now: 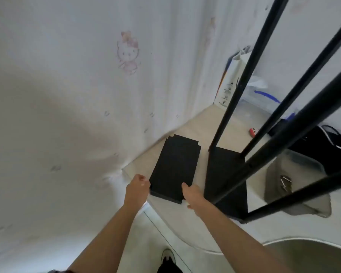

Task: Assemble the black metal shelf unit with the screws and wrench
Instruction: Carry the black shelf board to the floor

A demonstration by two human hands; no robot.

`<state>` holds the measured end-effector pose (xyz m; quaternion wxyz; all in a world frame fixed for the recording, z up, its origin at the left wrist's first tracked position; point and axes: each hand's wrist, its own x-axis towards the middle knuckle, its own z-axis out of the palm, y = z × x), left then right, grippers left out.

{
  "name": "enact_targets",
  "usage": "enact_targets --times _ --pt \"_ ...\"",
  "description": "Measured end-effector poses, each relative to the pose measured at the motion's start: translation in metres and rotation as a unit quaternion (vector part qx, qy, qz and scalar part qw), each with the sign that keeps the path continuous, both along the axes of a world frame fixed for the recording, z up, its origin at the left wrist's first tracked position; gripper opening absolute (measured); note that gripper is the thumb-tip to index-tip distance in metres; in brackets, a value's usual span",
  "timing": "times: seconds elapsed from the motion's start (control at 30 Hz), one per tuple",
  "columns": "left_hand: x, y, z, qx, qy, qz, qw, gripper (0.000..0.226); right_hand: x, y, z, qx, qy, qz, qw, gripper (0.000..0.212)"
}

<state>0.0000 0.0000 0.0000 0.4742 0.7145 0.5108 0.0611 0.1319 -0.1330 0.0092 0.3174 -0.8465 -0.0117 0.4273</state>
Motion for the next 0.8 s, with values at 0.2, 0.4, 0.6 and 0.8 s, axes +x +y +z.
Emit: enact_targets --times 0.2,0.4,0.6,0.8 --pt "0.029 0.025 -0.014 -0.035 0.067 -0.068 0.995 0.025 0.024 0.021 -0.014 -0.044 0.010 0.018 0.999 0.054" --pt "0.036 0.036 -0.032 -0.040 0.147 -0.147 0.977 0.034 0.030 0.031 -0.027 -0.050 0.027 -0.003 0.998 0.053" --pt "0.047 0.027 -0.036 -0.055 0.124 -0.149 0.979 0.041 0.033 0.030 -0.028 -0.038 0.036 -0.038 0.998 0.052" --pt "0.044 0.019 -0.034 -0.136 0.056 -0.053 0.988 0.039 0.031 0.028 -0.024 -0.098 0.026 -0.027 0.994 0.051"
